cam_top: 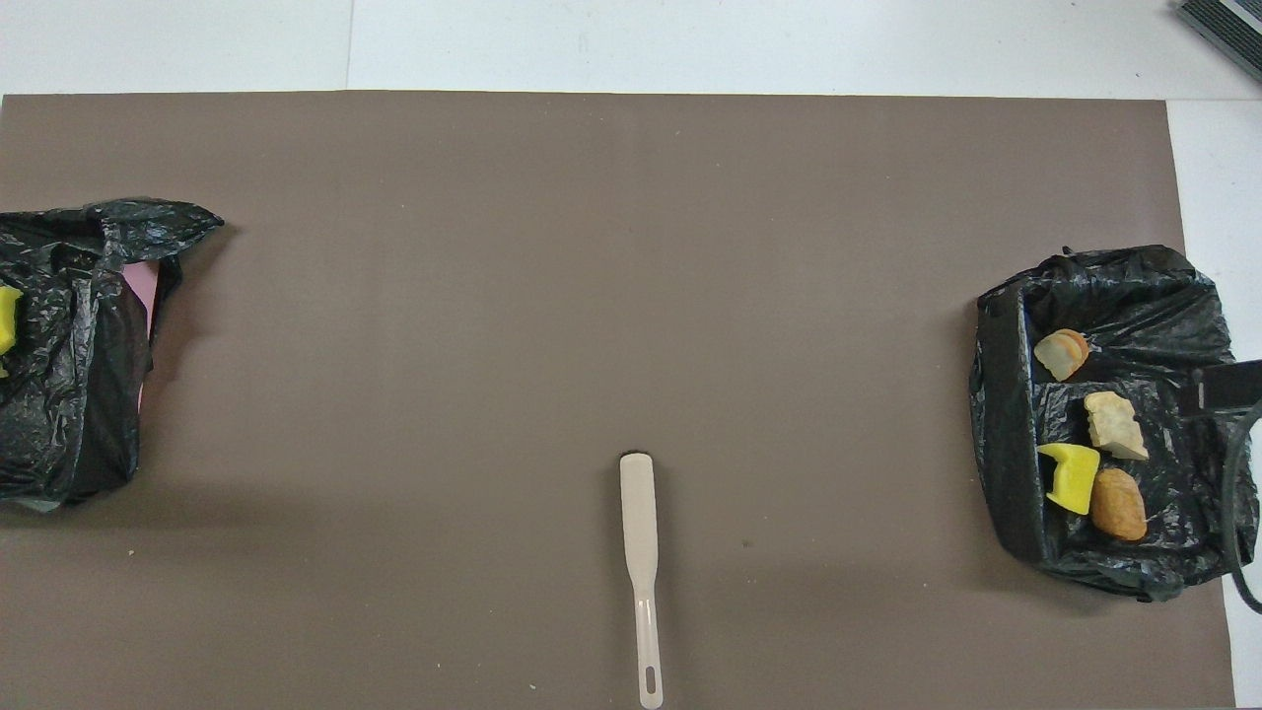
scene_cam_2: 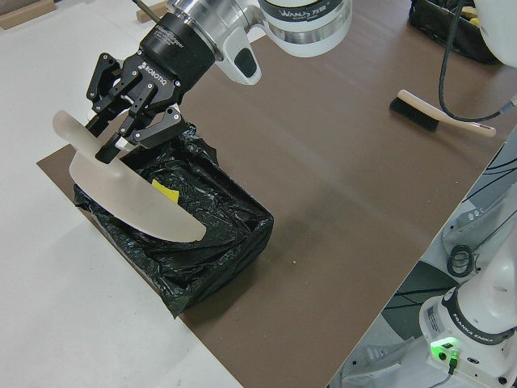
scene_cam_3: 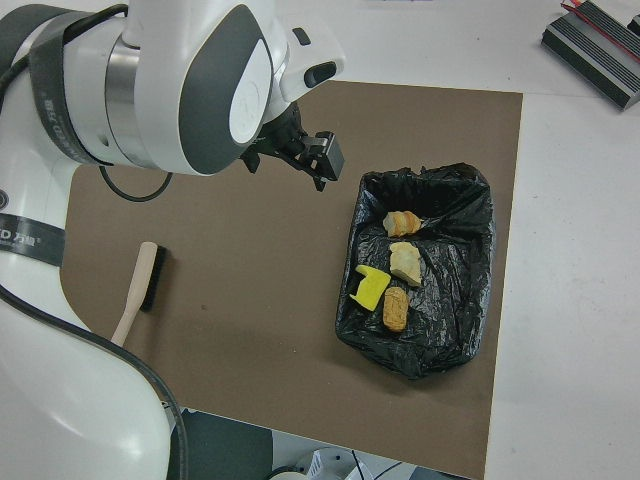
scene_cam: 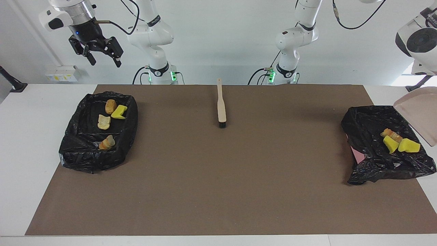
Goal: Sweep and dump trash in bin
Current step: 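Carry the empty dustpan back toward the table center with the left gripper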
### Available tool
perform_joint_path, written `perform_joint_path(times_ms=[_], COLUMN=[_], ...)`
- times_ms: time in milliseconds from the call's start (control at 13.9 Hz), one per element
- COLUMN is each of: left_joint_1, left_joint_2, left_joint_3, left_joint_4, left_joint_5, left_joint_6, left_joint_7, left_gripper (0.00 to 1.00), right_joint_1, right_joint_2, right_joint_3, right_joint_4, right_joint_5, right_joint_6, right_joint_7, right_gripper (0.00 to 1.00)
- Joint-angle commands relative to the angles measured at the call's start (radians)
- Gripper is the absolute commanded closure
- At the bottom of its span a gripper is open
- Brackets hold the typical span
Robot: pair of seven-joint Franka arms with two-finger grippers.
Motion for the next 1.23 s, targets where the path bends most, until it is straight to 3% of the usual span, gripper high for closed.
perform_joint_path(times_ms=[0, 216, 649, 866, 1155], left_joint_1=[-0.013, -0.033, -0.278, -0.383, -0.492], left_joint_2=[-0.049, -0.107, -0.136, -0.152, -0.166], left_joint_3=[-0.018, -0.053, -0.067, -0.067, -0.069], left_joint_4=[0.004, 0.004, 0.004, 0.003, -0.006], left_joint_5=[-0.134, -0.329, -0.452, -0.579, -0.763], left_joint_6=[-0.107, -0.232, -0.575, -0.654, -0.659], left_joint_7=[0.024, -0.022, -0.468, -0.724, -1.068], left_gripper=[1.00, 1.00, 1.00, 1.00, 1.00], right_joint_1=[-0.019, -0.020, -0.006, -0.004, -0.004], right_joint_2=[0.008, 0.010, -0.004, -0.010, -0.021], right_joint_3=[0.000, 0.004, 0.007, 0.008, 0.007], right_joint_4=[0.018, 0.020, 0.012, 0.004, -0.025], right_joint_5=[0.015, 0.006, 0.003, -0.009, -0.023], right_joint_6=[0.000, 0.000, 0.006, 0.006, 0.084], right_joint_7=[-0.029, -0.035, -0.043, -0.080, -0.118], right_gripper=[0.00, 0.00, 0.00, 0.00, 0.00])
